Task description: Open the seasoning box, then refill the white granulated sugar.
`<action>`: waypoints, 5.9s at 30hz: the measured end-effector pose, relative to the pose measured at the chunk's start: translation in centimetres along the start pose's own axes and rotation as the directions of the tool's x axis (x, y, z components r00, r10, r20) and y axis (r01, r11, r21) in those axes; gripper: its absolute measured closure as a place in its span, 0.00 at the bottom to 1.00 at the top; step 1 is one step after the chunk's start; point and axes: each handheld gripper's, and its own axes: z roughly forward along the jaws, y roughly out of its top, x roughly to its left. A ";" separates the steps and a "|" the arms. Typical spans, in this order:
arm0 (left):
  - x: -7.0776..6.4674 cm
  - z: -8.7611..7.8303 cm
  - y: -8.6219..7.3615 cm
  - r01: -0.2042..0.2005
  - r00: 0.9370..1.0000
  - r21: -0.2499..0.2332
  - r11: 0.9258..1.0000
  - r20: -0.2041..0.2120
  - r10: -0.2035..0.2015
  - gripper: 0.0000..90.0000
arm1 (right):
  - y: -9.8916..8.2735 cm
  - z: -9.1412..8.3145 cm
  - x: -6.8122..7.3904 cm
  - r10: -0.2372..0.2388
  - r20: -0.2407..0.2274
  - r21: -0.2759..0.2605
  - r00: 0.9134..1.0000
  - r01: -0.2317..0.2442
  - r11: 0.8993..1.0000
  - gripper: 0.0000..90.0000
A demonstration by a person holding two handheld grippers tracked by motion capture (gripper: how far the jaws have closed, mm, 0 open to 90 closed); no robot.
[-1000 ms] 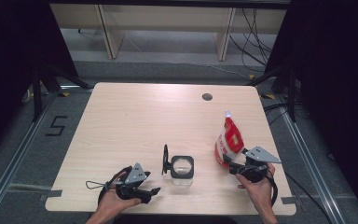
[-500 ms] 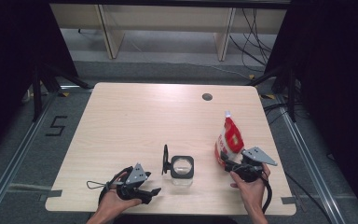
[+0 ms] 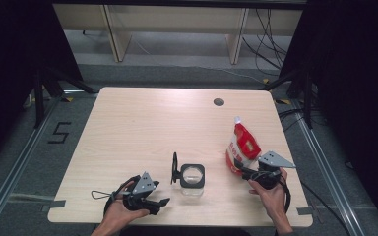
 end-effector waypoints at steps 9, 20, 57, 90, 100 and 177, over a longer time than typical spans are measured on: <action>0.2 -0.1 0.1 -0.025 1.000 -0.005 1.000 0.003 0.025 0.34 | -0.2 0.2 0.3 -0.018 0.031 -0.033 0.999 0.019 0.999 0.36; 0.3 -0.1 0.1 -0.026 1.000 -0.005 1.000 -0.003 0.026 0.34 | -0.4 0.9 0.8 -0.036 0.077 -0.069 0.996 0.041 0.997 0.21; 0.1 -0.1 0.2 -0.018 1.000 -0.012 1.000 0.005 0.019 0.34 | -1.0 3.3 1.0 -0.019 0.098 -0.176 0.995 0.036 0.984 0.25; -0.1 -0.2 0.2 -0.008 1.000 -0.005 1.000 0.015 0.008 0.34 | -1.4 3.8 0.8 -0.021 0.146 -0.148 0.989 0.043 0.988 0.39; -0.3 -0.1 0.1 -0.003 1.000 -0.019 1.000 0.010 0.003 0.34 | -1.4 3.9 0.6 -0.041 0.133 -0.143 0.990 0.060 0.988 0.39; -0.2 -0.3 0.2 -0.020 1.000 -0.021 1.000 -0.001 0.020 0.34 | -1.8 2.2 0.4 -0.053 0.106 -0.128 0.993 0.066 0.990 0.43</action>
